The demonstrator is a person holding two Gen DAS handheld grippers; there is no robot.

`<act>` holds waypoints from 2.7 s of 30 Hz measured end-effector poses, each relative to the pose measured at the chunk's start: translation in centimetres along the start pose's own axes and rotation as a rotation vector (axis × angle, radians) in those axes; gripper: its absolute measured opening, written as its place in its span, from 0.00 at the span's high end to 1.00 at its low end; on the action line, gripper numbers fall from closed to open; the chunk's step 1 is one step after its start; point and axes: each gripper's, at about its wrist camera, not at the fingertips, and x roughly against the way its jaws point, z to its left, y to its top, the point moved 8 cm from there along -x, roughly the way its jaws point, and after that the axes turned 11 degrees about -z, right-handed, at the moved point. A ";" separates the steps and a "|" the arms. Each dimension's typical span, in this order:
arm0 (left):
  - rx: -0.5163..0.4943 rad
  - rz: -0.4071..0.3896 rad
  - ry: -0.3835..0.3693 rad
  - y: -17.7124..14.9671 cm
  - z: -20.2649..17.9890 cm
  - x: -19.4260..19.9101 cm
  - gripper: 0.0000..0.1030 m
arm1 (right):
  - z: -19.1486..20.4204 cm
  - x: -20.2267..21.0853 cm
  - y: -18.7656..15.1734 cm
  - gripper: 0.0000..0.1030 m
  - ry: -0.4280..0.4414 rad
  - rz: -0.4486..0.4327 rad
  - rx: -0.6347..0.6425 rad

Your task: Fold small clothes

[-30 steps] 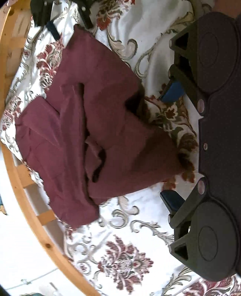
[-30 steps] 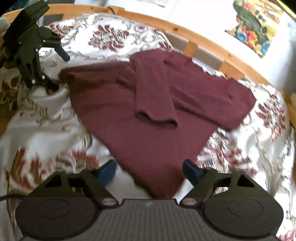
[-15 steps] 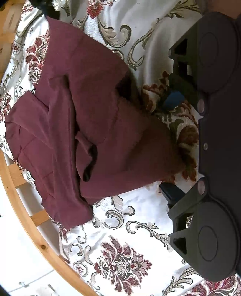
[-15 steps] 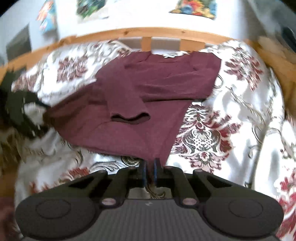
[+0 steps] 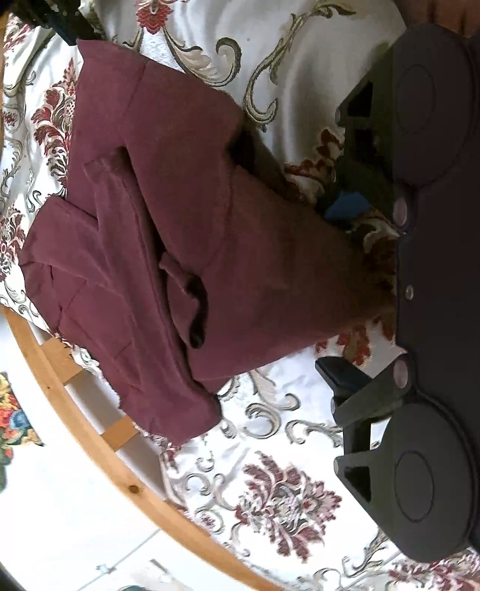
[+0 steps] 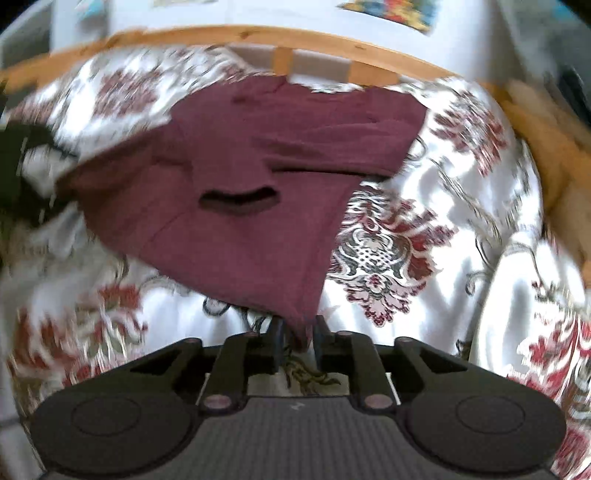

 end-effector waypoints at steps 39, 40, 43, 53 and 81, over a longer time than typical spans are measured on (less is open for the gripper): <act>0.551 -0.113 -0.356 3.3 4.3 14.8 0.93 | 4.7 14.7 4.3 0.92 0.063 -0.103 -0.114; 0.559 -0.128 -0.348 4.0 4.7 14.6 0.93 | 4.4 14.5 4.7 0.92 0.056 -0.116 -0.122; 0.592 -0.160 -0.317 6.3 6.4 13.9 0.92 | 2.7 13.3 6.6 0.92 0.019 -0.162 -0.130; 0.589 -0.106 -0.180 14.9 13.7 4.3 0.92 | -5.9 2.2 14.2 0.92 -0.086 -0.199 -0.146; 0.587 -0.035 -0.109 12.5 19.6 -17.9 0.11 | -14.7 -18.4 12.6 0.80 -0.027 -0.059 -0.276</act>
